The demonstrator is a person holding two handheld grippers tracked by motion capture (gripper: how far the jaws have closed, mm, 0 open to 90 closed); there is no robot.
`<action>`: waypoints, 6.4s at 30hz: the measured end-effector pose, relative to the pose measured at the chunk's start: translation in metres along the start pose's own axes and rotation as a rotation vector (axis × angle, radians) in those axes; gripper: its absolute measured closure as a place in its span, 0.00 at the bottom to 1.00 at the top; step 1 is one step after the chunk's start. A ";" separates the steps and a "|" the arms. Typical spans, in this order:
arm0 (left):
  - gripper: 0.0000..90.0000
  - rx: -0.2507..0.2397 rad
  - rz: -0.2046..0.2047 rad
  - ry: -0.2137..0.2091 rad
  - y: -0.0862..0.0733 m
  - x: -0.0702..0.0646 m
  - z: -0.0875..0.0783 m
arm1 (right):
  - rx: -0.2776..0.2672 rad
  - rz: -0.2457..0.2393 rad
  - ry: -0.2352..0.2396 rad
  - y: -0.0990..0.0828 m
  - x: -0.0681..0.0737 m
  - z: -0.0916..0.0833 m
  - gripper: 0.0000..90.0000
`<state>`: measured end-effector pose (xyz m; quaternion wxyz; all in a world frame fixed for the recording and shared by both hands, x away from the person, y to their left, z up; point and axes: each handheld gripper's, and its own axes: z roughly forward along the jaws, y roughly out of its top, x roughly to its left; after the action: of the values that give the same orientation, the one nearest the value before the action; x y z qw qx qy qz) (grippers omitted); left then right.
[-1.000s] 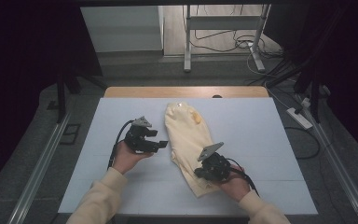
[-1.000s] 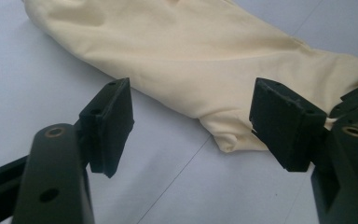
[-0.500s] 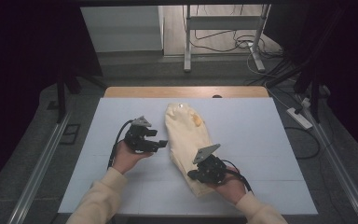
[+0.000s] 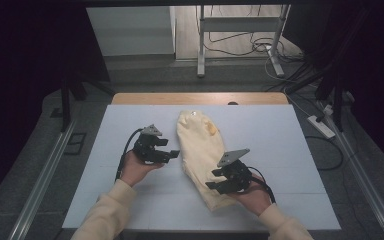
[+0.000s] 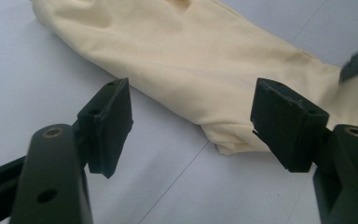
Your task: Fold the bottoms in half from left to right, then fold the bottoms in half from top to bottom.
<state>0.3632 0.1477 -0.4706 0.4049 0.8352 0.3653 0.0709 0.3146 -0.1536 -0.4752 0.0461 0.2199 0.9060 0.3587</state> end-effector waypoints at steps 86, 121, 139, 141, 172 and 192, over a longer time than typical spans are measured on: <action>0.31 -0.010 -0.007 0.010 -0.001 0.001 -0.002 | 0.174 0.068 -0.021 -0.036 -0.007 0.003 0.95; 0.31 -0.022 -0.014 0.006 -0.001 0.002 -0.003 | 0.128 0.045 0.043 -0.033 0.007 0.004 0.67; 0.30 -0.037 -0.012 -0.018 -0.005 0.001 -0.004 | -0.018 0.118 -0.092 -0.025 -0.029 -0.010 0.41; 0.30 -0.039 -0.009 -0.017 -0.004 0.000 -0.004 | -0.019 0.119 -0.096 -0.024 -0.031 -0.010 0.40; 0.29 -0.030 -0.012 -0.043 -0.001 0.000 0.006 | -0.078 0.130 -0.159 0.003 -0.055 -0.007 0.37; 0.29 -0.033 -0.039 -0.036 0.009 0.014 0.020 | -0.065 0.146 -0.162 0.024 -0.077 0.015 0.36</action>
<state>0.3864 0.1415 -0.4796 0.4263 0.8225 0.3728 0.0540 0.3958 -0.1618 -0.4764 0.1001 0.3122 0.8687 0.3712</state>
